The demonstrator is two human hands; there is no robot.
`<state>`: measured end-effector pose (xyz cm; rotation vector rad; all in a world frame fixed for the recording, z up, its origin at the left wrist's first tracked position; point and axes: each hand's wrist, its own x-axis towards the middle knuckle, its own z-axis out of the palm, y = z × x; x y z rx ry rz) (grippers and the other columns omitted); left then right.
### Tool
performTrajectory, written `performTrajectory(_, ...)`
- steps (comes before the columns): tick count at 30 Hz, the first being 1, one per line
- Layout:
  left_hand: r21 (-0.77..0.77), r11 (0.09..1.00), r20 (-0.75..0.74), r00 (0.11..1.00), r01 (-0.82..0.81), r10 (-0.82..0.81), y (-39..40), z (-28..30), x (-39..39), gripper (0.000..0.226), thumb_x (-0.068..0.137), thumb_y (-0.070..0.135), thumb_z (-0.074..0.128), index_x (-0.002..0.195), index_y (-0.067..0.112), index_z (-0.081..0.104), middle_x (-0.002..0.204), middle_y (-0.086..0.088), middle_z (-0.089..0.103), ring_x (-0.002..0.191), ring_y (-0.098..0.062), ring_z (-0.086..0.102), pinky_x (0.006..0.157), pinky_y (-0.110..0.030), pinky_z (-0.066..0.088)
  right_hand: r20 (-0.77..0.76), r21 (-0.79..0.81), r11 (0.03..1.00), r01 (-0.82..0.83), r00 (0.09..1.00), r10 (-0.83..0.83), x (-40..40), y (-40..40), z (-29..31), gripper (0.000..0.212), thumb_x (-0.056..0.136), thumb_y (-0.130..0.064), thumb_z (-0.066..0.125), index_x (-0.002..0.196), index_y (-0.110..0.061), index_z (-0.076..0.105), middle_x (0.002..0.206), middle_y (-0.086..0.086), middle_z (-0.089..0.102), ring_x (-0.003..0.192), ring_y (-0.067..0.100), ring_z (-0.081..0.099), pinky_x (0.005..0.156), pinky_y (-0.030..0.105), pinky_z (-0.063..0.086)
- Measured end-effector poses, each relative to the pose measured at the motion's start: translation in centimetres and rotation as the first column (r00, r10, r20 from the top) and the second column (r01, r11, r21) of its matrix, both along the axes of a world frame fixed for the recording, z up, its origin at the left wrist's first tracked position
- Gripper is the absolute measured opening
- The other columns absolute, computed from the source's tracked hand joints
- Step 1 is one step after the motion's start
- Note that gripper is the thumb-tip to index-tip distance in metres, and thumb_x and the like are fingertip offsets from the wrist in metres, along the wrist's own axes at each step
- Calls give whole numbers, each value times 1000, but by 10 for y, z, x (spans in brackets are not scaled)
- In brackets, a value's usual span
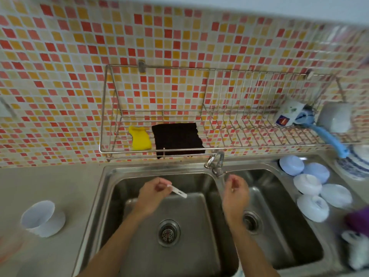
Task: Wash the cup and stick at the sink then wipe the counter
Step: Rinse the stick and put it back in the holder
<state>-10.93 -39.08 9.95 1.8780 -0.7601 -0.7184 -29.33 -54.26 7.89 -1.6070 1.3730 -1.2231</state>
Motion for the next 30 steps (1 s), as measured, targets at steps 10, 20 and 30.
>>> performTrajectory(10,-53,998,53,998,30,-27,-76,-3,-49,11,80,14,75,86,23,72,77,11,71,67,10,62,66,-4,46,-294,414,778,-472,740,605,4,-99,-23,29,99,-20,48,126,-10,46,110,4,55,100,20,54,78,24,34)
performTrajectory(20,-46,999,47,999,-7,9,-111,-14,-61,15,79,10,76,93,16,75,82,9,72,71,8,63,68,-3,44,-546,374,782,-498,563,620,13,-116,-61,36,99,-19,41,135,-16,41,112,19,62,99,34,60,77,31,41)
performTrajectory(30,-81,996,61,997,-44,49,-111,-8,-59,12,81,9,73,92,14,76,84,5,74,71,5,64,69,-6,45,-546,301,850,-433,652,526,19,-124,-64,23,99,-19,45,117,-16,59,103,19,66,92,33,62,76,32,46)
